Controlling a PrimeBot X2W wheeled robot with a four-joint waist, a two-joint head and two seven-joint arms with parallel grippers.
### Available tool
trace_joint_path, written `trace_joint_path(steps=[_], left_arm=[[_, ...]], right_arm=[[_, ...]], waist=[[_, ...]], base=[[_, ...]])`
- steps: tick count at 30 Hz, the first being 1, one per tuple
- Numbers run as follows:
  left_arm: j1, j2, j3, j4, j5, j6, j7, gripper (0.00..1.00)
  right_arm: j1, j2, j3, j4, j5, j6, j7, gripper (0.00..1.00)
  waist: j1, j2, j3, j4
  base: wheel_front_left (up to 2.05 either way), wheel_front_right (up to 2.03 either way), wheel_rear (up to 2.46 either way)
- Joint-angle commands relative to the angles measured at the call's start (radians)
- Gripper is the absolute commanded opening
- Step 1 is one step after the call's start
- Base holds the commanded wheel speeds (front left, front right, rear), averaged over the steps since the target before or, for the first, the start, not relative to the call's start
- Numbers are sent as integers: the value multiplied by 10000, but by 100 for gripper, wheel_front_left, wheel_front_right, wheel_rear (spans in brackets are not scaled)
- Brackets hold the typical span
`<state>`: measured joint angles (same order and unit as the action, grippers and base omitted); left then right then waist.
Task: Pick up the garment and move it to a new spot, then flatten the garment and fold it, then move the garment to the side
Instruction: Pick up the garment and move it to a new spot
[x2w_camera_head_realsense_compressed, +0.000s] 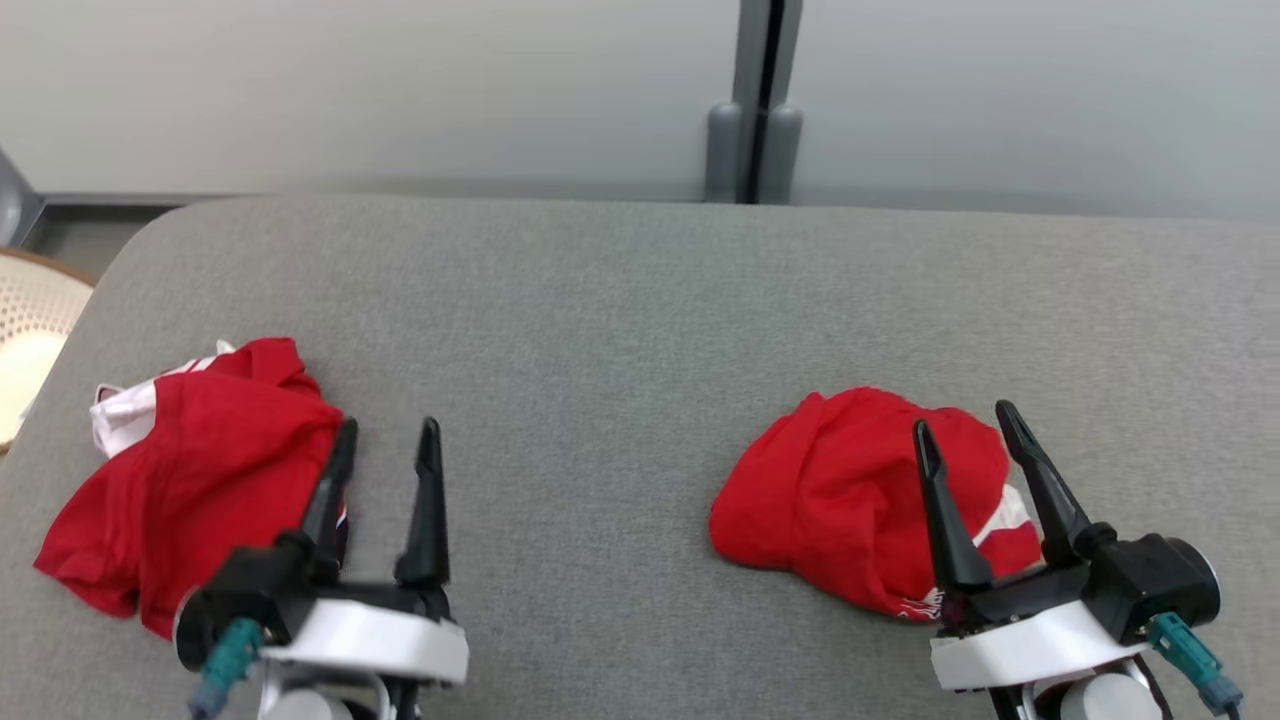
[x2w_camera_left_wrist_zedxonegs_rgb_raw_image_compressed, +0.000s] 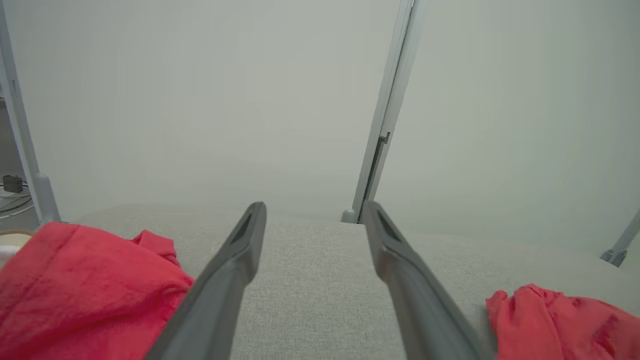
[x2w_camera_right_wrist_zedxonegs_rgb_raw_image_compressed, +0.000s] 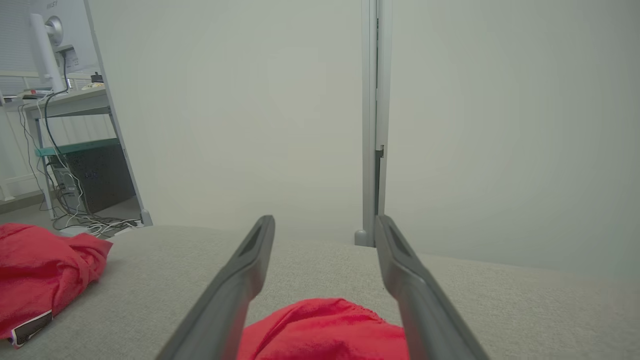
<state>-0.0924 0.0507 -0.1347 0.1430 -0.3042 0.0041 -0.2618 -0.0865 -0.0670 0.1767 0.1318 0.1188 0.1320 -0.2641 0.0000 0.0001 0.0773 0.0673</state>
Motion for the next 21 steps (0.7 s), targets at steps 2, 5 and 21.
trace_joint_path(steps=[2,5,21], left_arm=[[454,25,-212,-237,271,-42,-32,100],[1032,18,-713,-456,575,101,-25,100],[2094,18,-1044,-156,1532,1579,-26,100]], right_arm=[[158,25,21,28,-76,-25,-3,100],[325,49,1,64,-156,-25,-3,100],[1370,102,-394,620,-546,-25,-3,100]], waist=[[0,-1,-388,-419],[0,-1,-568,-740],[0,-1,-1283,-1390]], base=[[0,0,0],[0,0,0],[0,0,0]])
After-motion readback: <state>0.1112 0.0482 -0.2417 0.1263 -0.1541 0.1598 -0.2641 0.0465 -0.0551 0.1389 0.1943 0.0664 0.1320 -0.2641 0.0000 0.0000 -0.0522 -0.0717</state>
